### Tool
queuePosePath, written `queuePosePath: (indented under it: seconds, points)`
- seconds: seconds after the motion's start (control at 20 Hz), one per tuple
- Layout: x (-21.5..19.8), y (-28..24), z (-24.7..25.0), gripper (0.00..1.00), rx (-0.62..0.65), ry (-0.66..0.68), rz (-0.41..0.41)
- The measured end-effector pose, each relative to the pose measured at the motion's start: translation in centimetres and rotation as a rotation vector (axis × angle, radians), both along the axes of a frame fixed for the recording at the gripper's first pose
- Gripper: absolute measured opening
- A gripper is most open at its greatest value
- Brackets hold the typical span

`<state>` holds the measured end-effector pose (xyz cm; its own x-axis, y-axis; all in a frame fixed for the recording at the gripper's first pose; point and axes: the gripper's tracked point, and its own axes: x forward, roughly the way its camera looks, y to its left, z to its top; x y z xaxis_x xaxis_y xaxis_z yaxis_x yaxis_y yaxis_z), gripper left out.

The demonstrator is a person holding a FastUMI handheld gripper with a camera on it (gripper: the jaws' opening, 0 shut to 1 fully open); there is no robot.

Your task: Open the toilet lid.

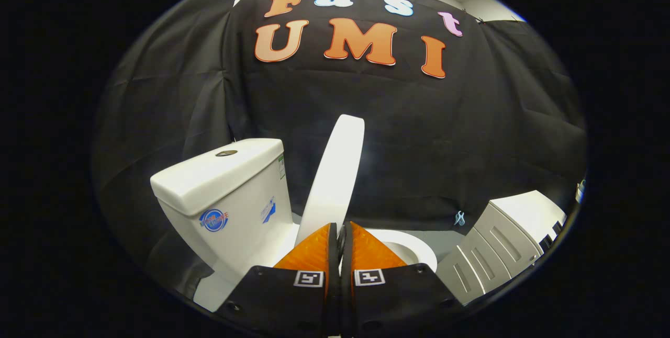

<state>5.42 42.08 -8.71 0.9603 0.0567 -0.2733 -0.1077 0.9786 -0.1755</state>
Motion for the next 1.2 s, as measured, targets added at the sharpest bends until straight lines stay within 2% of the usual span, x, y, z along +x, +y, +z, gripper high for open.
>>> queuePosePath:
  seconds: [0.25,0.45,0.85,1.0,1.2]
  points:
    - [-0.2,4.3,0.3,0.08,-0.049,-0.031,0.049]
    - [-0.2,6.9,0.1,0.08,-0.035,-0.045,0.061]
    - [-0.7,12.5,-0.7,0.08,-0.066,-0.053,0.137]
    - [-0.7,14.2,-1.2,0.08,-0.113,-0.065,0.152]
    - [-0.8,14.6,-1.3,0.08,-0.185,-0.096,0.125]
